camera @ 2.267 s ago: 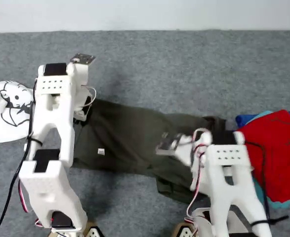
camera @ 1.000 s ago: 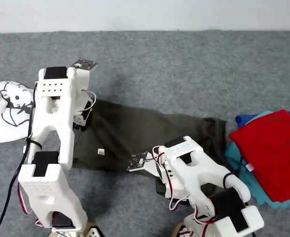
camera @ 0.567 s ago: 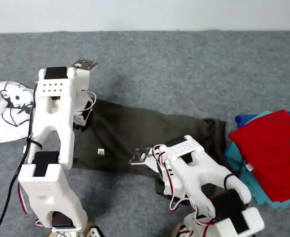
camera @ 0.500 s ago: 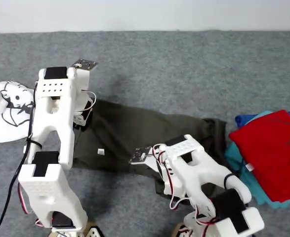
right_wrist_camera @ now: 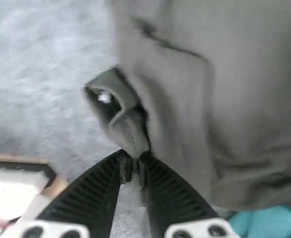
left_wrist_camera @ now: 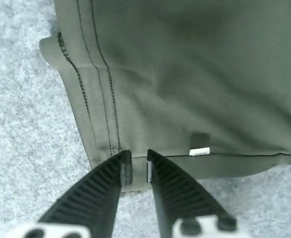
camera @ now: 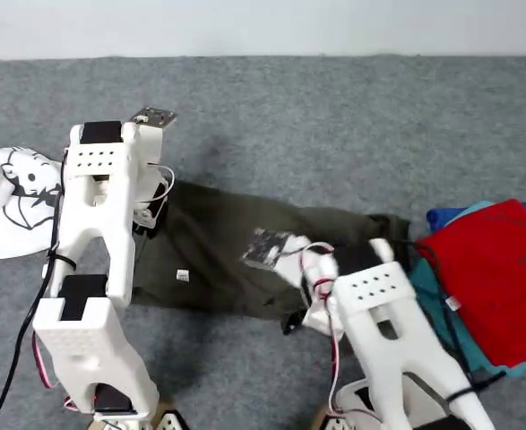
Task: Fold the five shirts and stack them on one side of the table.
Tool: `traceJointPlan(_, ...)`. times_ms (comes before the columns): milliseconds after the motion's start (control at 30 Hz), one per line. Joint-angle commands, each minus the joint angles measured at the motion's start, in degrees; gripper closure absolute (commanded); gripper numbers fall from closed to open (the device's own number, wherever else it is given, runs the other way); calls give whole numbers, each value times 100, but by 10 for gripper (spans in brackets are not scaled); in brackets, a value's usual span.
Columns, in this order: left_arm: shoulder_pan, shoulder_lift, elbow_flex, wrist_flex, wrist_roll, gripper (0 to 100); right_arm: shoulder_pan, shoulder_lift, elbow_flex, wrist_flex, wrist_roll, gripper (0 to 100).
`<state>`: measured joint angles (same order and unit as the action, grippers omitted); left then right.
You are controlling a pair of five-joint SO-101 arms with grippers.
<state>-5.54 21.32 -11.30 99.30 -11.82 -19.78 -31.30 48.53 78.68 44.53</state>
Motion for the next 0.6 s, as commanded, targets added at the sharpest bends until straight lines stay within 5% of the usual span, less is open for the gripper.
traceJointPlan(0, 0, -352, -13, 105, -97, 942, 655, -154, -211, -391, 378, 988)
traceJointPlan(167, 35, -352, -13, 105, -114, 942, 1121, -154, -211, -1165, 712, 988)
traceJointPlan(567, 35, -352, -13, 105, -123, 942, 743, 1226, -273, -2642, 686, 984)
